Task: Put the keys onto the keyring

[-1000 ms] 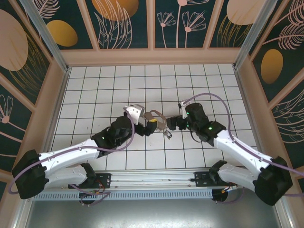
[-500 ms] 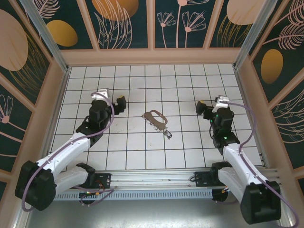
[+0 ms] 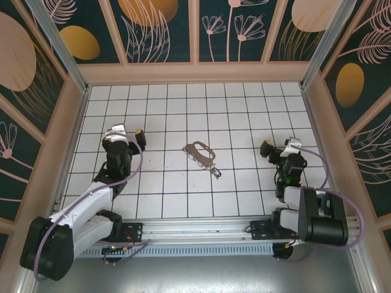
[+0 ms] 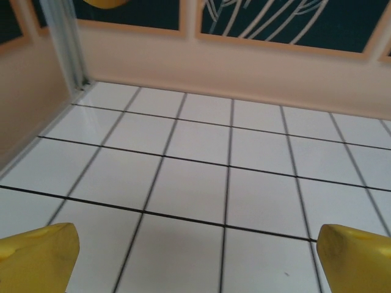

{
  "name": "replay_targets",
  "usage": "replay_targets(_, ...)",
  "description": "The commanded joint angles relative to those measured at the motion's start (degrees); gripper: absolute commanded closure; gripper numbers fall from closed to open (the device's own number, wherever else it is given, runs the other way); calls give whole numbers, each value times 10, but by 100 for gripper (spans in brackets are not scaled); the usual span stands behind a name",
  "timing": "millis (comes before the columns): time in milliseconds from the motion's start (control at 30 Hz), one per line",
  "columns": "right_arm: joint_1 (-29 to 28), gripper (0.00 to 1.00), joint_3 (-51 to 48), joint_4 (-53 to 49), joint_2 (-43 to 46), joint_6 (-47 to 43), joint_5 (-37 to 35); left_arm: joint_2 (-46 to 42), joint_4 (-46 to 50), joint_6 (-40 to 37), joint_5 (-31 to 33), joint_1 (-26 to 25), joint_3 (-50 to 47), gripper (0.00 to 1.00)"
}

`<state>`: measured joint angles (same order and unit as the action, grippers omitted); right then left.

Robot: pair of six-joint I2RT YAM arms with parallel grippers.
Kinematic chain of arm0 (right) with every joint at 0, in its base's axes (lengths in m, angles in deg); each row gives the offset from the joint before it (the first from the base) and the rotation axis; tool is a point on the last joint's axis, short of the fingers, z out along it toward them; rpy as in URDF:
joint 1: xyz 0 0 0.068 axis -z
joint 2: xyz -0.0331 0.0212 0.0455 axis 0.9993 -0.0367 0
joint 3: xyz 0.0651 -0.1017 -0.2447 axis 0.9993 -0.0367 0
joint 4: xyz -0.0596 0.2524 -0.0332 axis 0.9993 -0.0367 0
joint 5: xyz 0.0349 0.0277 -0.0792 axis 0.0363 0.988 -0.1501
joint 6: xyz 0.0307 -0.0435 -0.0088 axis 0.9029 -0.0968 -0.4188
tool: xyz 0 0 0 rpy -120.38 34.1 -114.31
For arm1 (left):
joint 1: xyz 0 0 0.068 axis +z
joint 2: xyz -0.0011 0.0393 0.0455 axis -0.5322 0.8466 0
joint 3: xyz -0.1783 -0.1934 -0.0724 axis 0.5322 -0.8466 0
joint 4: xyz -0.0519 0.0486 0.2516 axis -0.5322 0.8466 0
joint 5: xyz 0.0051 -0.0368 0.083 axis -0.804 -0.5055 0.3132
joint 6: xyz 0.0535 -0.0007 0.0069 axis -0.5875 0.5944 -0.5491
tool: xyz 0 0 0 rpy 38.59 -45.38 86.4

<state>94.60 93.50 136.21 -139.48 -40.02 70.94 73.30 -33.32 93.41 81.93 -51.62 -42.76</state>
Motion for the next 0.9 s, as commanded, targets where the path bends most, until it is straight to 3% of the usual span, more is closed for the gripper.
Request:
replay_targets(0, 1, 1, 1, 208, -52, -24, 5, 23, -82, -30, 57, 24, -19, 1)
replay_targets(167, -1, 1, 16, 244, -123, -28, 3, 80, -237, -39, 13, 76, -53, 1)
replay_targets(367, -25, 1, 27, 285, -184, -56, 11, 198, -322, -109, -52, 119, -34, 1)
replay_targets(567, -42, 1, 62, 202, -177, -43, -91, 301, -521, -80, -124, 172, -96, 1)
replay_targets(633, -50, 1, 69, 190, -178, -48, -109, 296, -481, -76, -139, 179, -83, 1)
replay_targets(867, -52, 1, 69, 192, -178, -51, -112, 298, -487, -76, -143, 181, -84, 1)
